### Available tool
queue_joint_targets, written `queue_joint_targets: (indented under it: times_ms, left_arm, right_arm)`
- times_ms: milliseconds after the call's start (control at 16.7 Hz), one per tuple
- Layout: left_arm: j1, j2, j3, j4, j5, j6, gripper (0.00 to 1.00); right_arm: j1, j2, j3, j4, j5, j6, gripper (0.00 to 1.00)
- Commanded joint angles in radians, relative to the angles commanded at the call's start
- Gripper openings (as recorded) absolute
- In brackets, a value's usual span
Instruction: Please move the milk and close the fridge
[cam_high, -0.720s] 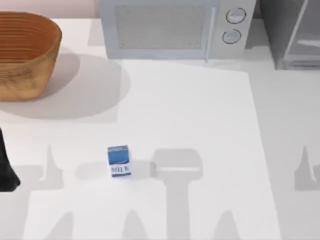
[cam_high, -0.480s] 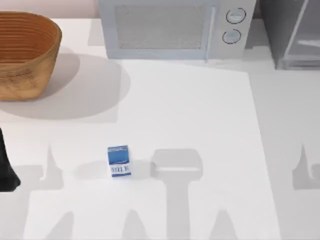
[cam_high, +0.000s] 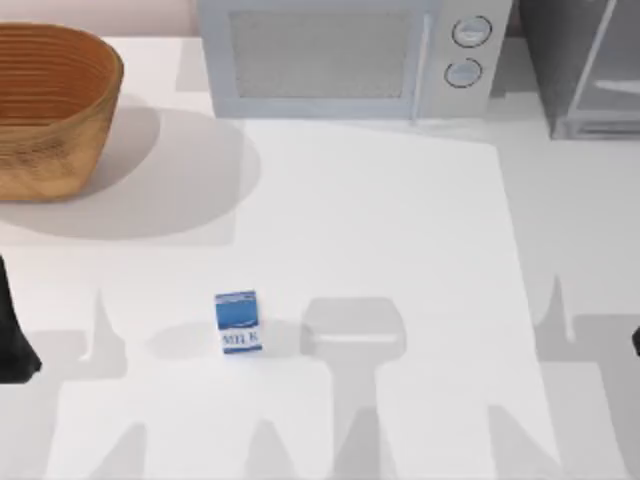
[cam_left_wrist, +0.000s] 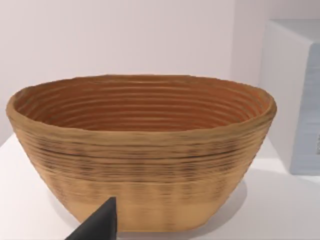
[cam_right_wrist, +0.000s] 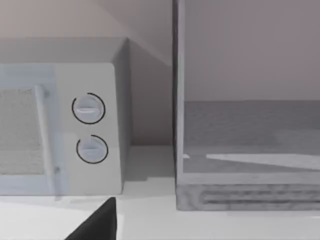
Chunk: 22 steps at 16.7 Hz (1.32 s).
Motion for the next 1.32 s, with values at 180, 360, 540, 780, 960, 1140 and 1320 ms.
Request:
queue_joint_targets:
  times_ms: [180, 360, 540, 780, 960, 1140, 1320]
  left_arm:
    - [0.0, 0.0, 0.0, 0.0, 0.0, 0.0, 1.0]
    - [0.0, 0.0, 0.0, 0.0, 0.0, 0.0, 1.0]
    - [0.0, 0.0, 0.0, 0.0, 0.0, 0.0, 1.0]
    - [0.0, 0.0, 0.0, 0.0, 0.0, 0.0, 1.0]
    - [0.0, 0.0, 0.0, 0.0, 0.0, 0.0, 1.0]
    - [0.0, 0.0, 0.0, 0.0, 0.0, 0.0, 1.0]
    - [0.0, 0.0, 0.0, 0.0, 0.0, 0.0, 1.0]
  right_arm:
    - [0.198, 0.162, 0.0, 0.146, 0.199, 0.004, 1.0]
    - [0.346, 0.289, -0.002, 0.256, 0.349, 0.009, 1.0]
    - [0.422, 0.357, -0.002, 0.316, 0.425, 0.012, 1.0]
    - [0.429, 0.364, -0.002, 0.322, 0.432, 0.012, 1.0]
    - [0.43, 0.373, 0.007, 0.327, 0.433, 0.013, 1.0]
    - [0.468, 0.468, 0.084, 0.386, 0.457, 0.013, 1.0]
    - [0.527, 0.656, 0.213, 0.48, 0.501, 0.012, 1.0]
